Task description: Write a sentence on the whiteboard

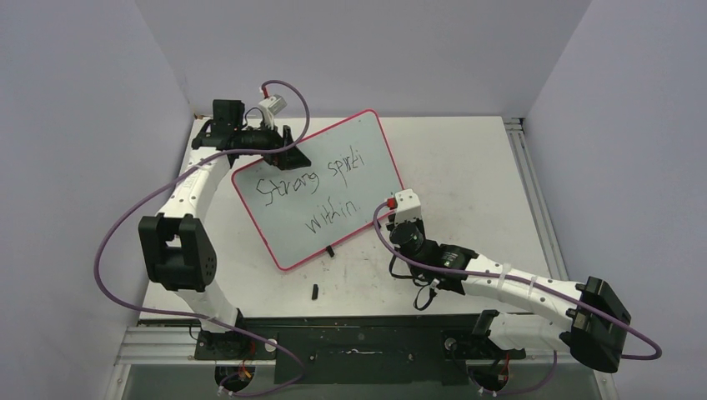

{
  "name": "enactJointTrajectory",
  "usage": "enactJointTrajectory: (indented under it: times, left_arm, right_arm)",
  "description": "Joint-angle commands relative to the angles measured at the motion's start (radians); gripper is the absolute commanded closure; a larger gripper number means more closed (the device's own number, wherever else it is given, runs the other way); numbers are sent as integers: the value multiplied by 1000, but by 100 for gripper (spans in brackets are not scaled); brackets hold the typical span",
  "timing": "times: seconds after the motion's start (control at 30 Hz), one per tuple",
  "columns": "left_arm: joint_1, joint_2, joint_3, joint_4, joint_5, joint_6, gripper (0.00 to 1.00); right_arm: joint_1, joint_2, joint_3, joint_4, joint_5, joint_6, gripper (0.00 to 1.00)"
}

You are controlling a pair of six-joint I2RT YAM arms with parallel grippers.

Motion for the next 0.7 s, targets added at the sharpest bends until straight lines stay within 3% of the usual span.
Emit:
enactJointTrajectory:
  times: [0.0, 0.47, 0.67]
  left_arm:
    - [11, 31, 15, -13, -8, -7, 17]
    - [13, -37, -12, 57, -11, -43, 4]
    - [29, -116, -83, 202, -57, -105, 4]
  right_arm:
    - [12, -14, -4, 33, 30, 5, 95]
    - [37, 13, 6, 36, 53, -2, 95]
    - [40, 8, 10, 30, 59, -5, 95]
